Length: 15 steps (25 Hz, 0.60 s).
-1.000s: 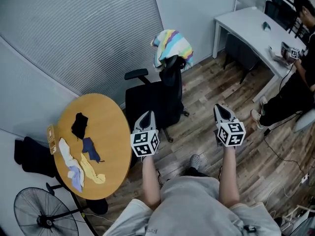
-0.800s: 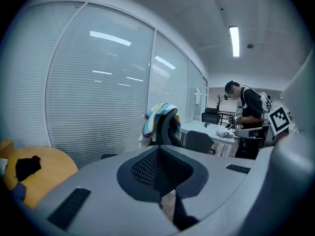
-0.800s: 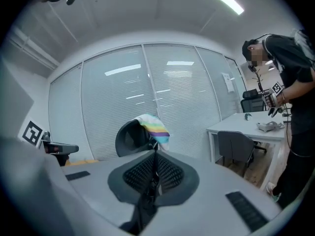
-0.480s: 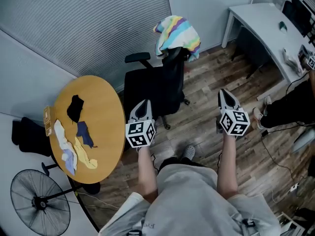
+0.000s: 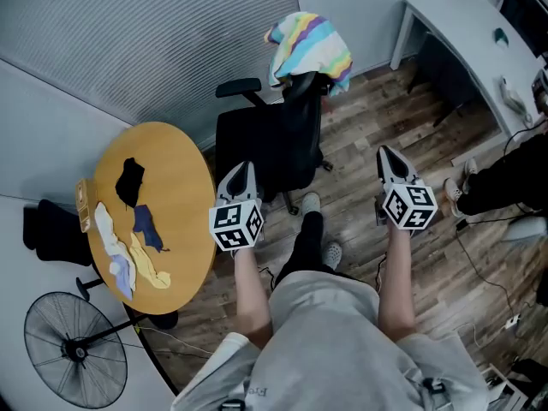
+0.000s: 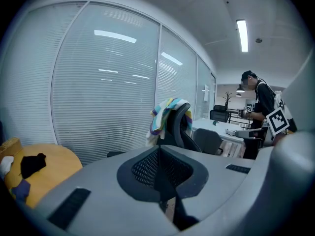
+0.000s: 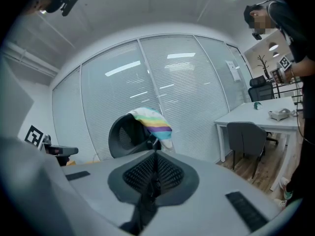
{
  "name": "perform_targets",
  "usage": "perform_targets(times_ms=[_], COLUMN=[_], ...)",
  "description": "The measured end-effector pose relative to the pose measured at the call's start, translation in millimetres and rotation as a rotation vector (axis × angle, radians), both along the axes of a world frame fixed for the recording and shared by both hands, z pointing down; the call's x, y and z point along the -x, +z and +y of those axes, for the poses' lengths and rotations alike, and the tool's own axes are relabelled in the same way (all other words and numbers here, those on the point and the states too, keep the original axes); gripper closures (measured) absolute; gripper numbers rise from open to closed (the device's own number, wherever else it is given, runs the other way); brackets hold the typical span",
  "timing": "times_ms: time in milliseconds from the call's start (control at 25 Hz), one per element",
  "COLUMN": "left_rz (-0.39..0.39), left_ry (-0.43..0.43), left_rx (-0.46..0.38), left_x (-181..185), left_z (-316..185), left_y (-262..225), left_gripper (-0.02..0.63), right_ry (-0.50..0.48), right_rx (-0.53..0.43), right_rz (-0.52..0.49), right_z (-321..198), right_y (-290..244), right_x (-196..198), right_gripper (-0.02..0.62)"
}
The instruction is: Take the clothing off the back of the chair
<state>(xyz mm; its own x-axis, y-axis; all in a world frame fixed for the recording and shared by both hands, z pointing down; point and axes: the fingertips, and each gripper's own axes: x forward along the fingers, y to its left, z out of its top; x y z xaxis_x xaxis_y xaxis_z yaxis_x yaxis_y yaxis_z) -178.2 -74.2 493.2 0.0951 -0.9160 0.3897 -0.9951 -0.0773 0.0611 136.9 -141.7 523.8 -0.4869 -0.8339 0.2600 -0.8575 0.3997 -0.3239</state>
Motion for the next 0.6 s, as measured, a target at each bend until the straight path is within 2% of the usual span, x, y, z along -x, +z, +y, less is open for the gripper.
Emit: perform_targets(times_ms=[280, 440, 600], left_rz=[0.034, 0.04, 0.059], left_ry=[0.007, 0.035, 0.048], left_rx=[-0.033, -0.063, -0.082], left_x=[9.4, 13.4, 24.0], left_z=[-47.3, -82.8, -127.2], left_y=[-2.7, -15.3, -21.7], left_gripper=[0.577, 0.577, 0.577], right_ry=[0.022, -0.008, -0.035], right_rx=[-0.007, -0.011, -0.064], right_rz=[-0.056, -0.067, -0.108], right_z=[-41.7, -71.9, -106.9], right_y=[-12.1, -20.6, -41.2], right_x=[2.6, 14.7, 24.7], right_gripper=[0.572, 0.572, 0.572])
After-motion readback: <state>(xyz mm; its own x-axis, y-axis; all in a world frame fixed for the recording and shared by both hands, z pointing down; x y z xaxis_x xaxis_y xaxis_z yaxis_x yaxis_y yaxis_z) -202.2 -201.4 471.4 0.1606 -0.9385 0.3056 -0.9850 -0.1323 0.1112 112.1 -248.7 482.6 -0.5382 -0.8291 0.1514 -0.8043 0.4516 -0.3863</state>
